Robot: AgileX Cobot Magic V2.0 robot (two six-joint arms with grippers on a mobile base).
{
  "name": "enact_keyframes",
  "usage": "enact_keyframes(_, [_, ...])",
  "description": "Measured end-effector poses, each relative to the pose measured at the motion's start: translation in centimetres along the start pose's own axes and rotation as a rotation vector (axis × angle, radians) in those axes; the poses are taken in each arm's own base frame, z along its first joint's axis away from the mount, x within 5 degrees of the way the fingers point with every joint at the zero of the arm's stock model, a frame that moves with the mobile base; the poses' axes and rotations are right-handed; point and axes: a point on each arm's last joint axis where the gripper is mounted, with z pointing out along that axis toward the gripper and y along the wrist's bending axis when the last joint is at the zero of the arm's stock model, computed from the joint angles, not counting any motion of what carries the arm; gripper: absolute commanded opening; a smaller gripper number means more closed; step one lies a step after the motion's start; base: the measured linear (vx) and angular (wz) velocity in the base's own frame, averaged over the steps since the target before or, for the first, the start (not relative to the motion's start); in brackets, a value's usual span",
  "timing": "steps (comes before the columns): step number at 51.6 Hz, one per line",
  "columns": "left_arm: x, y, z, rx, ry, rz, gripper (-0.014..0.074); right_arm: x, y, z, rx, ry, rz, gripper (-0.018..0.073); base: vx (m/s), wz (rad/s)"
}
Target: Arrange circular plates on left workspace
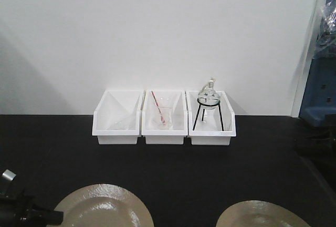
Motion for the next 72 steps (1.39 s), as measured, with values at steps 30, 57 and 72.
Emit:
enact_keyframes(30, [-5.6, -4.3, 7.1, 0.072, -0.197, -0.033, -0.0001, 0.1, 0.1, 0.0, -0.006, 0.008, -0.004, -0.0005, 0.00, 0.00])
enact_keyframes(57, [-5.8, -3.1, 14.9, 0.015, -0.138, -0.069, 0.0063, 0.1, 0.1, 0.0, -0.009, 0.011, -0.004, -0.0005, 0.00, 0.00])
enact_keyframes(72, [-5.9, -3.2, 14.9, 0.011, -0.147, 0.047, 0.0437, 0.1, 0.1, 0.0, -0.013, 0.015, -0.004, -0.0005, 0.00, 0.00])
